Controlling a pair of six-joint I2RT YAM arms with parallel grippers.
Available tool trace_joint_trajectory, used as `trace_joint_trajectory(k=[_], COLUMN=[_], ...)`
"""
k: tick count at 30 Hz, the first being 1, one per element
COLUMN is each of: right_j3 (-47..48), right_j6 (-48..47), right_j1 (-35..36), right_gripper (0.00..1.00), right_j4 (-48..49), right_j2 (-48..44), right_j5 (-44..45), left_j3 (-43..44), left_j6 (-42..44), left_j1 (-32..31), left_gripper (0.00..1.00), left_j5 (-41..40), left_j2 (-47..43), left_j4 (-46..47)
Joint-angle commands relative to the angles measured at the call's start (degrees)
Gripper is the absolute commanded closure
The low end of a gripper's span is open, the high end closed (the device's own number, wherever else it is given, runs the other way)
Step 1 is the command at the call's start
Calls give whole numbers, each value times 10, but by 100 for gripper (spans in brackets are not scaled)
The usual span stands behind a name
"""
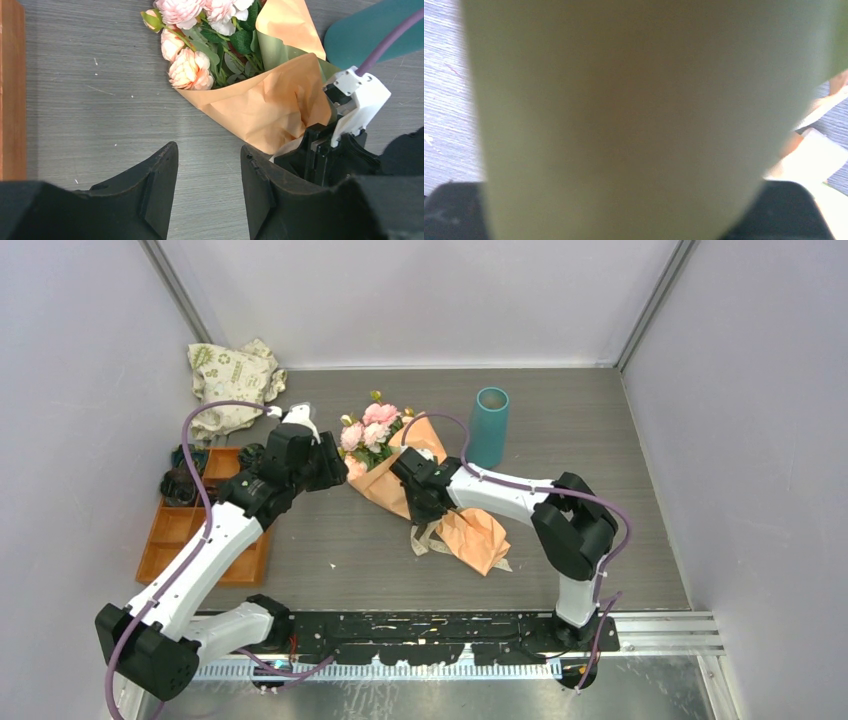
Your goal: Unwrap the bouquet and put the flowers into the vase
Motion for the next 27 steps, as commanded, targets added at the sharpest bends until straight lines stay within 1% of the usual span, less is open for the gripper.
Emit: trace_joint_trajectory(k=[1,3,5,6,8,11,12,15,19,24,27], right_j3=[31,44,54,56,65,77,83,98,118,121,128], right_j6=[2,-1,-3,-4,-6,-9,-10,-14,-21,-23,-19], right_j1=[0,0,0,0,0,-1,0,0,0,0,0], right_gripper=[80,88,98,99,99,99,99,99,99,99,99], right_j4=[17,9,1,-1,-8,-18,-20,-29,-47,-45,-43], right_j2=[13,13,5,-2,-18,-49,-61,-90,-112,-110,-88], right_j5=[15,22,34,38,50,58,58,59,65,52,31], left_j3=[-1,-1,-3,-6,-17,-38,-46,-67,-76,-70,-64], left_j6=[5,8,10,10,11,1,-5,-22,-36,-39,-36], left_j1=[2,2,2,2,2,2,-1,-5,-11,-16,-16], left_gripper=[51,52,56,58,67,75,76,78,79,81,82], left_j5=[1,2,9,16,47,91,120,153,174,179,146], left_j2=[-6,-9,-11,-13,-14,-3,5,28,59,93,93], left_j4=[12,11,15,20,41,84,101,153,201,221,204])
